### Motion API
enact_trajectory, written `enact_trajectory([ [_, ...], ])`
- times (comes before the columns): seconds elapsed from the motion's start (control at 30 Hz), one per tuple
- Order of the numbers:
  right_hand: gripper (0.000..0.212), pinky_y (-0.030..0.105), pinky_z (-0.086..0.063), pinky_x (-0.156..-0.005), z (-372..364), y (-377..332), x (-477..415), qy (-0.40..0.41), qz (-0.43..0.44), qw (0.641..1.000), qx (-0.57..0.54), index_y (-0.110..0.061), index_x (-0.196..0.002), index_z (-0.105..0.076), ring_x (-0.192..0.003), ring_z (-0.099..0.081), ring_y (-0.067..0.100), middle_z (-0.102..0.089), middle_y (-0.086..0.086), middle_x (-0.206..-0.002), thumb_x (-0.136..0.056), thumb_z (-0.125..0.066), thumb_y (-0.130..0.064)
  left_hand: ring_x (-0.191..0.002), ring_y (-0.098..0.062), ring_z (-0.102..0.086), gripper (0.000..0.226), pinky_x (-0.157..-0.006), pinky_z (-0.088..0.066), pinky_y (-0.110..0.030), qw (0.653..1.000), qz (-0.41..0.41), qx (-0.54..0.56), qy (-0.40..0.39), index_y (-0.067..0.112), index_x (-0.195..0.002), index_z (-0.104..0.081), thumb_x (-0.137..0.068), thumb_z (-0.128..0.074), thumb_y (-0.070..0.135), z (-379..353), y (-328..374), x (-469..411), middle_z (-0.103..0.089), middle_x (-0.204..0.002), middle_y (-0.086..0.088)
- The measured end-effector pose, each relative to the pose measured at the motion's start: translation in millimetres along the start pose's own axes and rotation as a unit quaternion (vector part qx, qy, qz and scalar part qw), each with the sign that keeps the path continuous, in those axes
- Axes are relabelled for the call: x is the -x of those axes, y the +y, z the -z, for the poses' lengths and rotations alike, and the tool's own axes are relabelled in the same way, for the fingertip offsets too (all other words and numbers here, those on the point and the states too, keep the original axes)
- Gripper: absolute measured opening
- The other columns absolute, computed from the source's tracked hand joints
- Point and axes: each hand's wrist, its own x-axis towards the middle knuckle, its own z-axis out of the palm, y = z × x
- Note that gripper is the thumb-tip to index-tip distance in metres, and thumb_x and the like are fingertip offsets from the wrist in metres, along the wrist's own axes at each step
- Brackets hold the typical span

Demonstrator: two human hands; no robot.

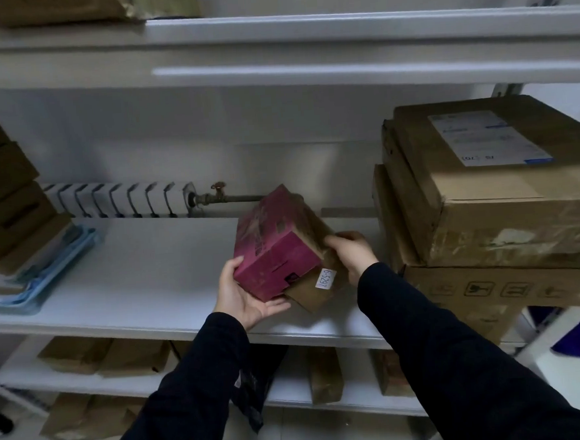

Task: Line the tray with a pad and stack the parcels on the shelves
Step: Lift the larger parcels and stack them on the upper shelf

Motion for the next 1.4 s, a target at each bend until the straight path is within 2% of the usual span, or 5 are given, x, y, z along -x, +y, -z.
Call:
enact_trajectory([
  [0.3, 0.081, 0.039, -0.058, -0.062, -23.2, -27.2, 31.8, -0.024, 0.022, 0.999, -0.006, -0.009, -0.106, -0.061, -0.081, -0.07, 0.034, -0.067, 0.019, -0.105, -0.028, -0.072, -0.032, -0.104, -0.033, -0.058, 0.054, -0.095, -0.038, -0.057, 0.995, -0.066, 0.005, -0.076, 0.02, -0.108, -0.056, -0.059, -0.073, 0.033, 15.5, 23.2, 50.2, -0.066, -0.1, -0.012],
  [0.53, 0.069, 0.036, -0.055, -0.071, -30.7, -38.8, 84.1, -0.039, 0.128, 0.988, 0.072, -0.032, -0.112, -0.044, -0.101, -0.061, 0.029, -0.048, 0.009, -0.127, -0.049, -0.069, -0.018, -0.105, -0.037, -0.057, 0.089, -0.088, -0.042, -0.069, 0.988, -0.082, -0.025, -0.129, 0.015, -0.109, -0.053, -0.027, -0.087, 0.014, 55.3, 36.4, 92.2, -0.063, -0.103, -0.016],
  [0.77, 0.056, 0.04, -0.052, -0.083, -49.7, -51.7, 143.2, -0.053, 0.18, 0.981, 0.043, -0.033, -0.101, -0.053, -0.109, -0.05, 0.027, -0.042, 0.008, -0.127, -0.056, -0.064, 0.0, -0.095, -0.035, -0.057, 0.036, -0.102, -0.031, -0.064, 0.99, -0.091, -0.039, -0.105, 0.015, -0.093, -0.055, -0.063, -0.039, 0.004, 80.2, 54.3, 149.5, -0.068, -0.087, -0.013],
  [1.07, 0.063, 0.049, -0.051, -0.091, -71.4, -56.4, 210.8, -0.006, 0.2, 0.979, 0.03, -0.046, -0.089, -0.061, -0.11, -0.054, 0.034, -0.055, 0.011, -0.119, -0.031, -0.068, -0.025, -0.103, -0.039, -0.058, 0.082, -0.098, -0.037, -0.061, 0.968, -0.085, -0.093, -0.217, 0.004, -0.107, -0.062, -0.029, -0.086, 0.009, 86.1, 67.8, 221.2, -0.064, -0.104, -0.023],
  [1.4, 0.029, 0.031, -0.047, -0.07, -73.1, -82.7, 301.7, 0.006, 0.288, 0.947, -0.144, -0.012, -0.092, -0.064, -0.077, -0.057, 0.019, -0.06, 0.004, -0.085, -0.064, -0.068, -0.015, -0.094, -0.03, -0.065, 0.055, -0.089, -0.051, -0.043, 0.935, -0.151, -0.037, -0.319, 0.006, -0.088, -0.075, -0.035, -0.087, 0.007, 63.5, 94.7, 279.8, -0.067, -0.1, -0.016],
])
